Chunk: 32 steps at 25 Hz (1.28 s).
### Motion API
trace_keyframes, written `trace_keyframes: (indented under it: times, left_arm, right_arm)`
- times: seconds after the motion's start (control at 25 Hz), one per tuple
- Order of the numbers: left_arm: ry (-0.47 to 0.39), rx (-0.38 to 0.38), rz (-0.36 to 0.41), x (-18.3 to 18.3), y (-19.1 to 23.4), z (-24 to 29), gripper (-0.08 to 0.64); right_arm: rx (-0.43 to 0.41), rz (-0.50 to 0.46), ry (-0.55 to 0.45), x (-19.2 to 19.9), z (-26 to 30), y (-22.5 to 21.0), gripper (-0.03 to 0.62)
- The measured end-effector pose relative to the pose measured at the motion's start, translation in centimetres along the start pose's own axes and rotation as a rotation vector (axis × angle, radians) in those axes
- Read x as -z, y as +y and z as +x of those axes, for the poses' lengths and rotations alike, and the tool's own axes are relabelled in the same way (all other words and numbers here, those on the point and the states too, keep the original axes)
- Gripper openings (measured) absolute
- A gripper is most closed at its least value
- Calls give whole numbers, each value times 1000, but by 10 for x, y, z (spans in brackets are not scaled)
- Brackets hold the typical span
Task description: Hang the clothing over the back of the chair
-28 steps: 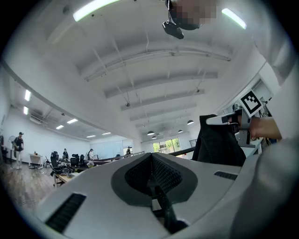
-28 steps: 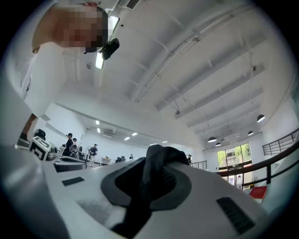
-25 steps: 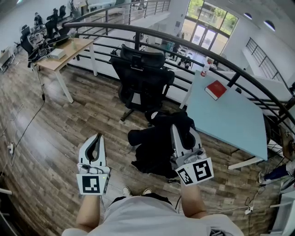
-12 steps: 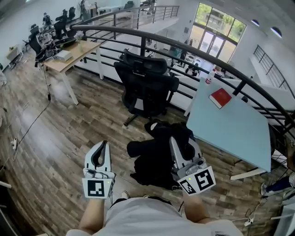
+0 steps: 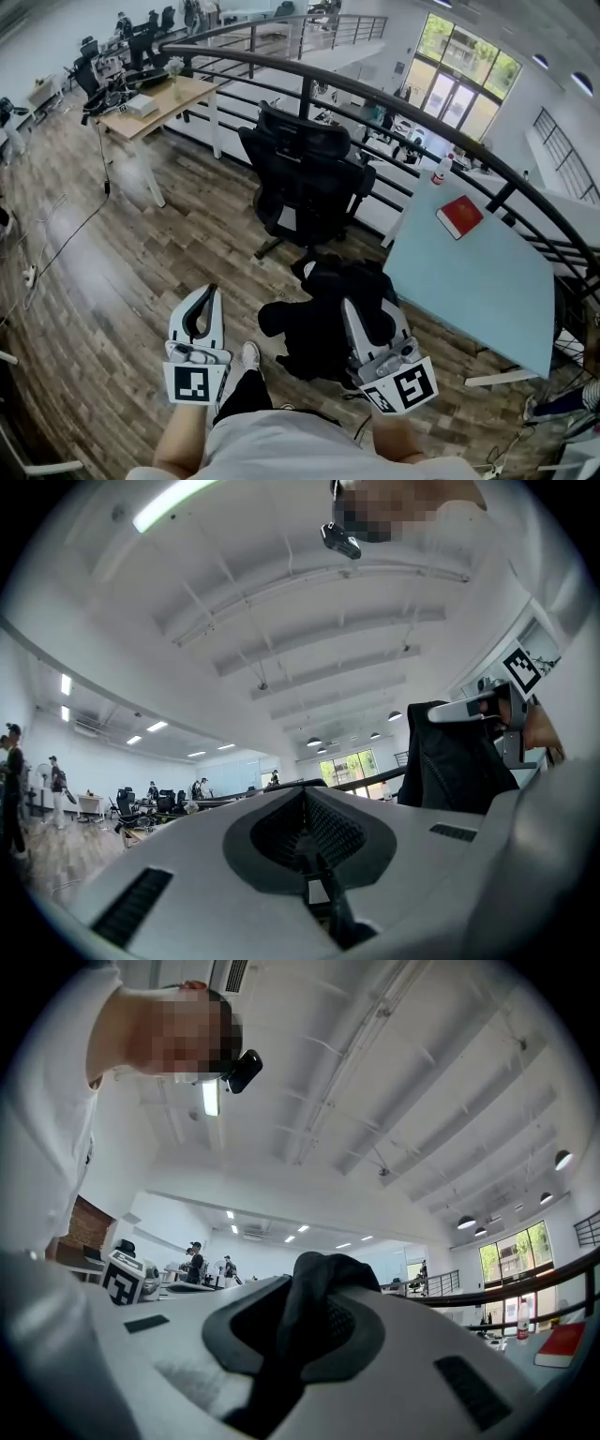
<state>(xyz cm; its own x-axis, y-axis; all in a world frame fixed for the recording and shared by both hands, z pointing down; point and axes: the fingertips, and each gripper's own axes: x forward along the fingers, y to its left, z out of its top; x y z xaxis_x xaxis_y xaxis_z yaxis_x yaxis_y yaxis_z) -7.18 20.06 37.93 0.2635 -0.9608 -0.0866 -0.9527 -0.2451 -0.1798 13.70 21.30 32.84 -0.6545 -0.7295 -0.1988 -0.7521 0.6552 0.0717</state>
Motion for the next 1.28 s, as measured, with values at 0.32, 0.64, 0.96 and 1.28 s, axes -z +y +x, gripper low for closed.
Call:
trace_keyframes:
  times: [0.32,0.64,0.96,1.28]
  left_arm:
    - [26,55,-60,50,35,94,23]
    - [8,126,-103,59,96,212,23]
    - [-47,233,-121,59,120,292,23]
    - [-49,219,-109,63,122,332,23]
  right_arm:
    - [42,34,54,36,66,-49,44]
    - [54,-6,91,37,148,-97,44]
    - [114,-31,103,41,219,-126,44]
    - [30,-27,143,60,272,-146,44]
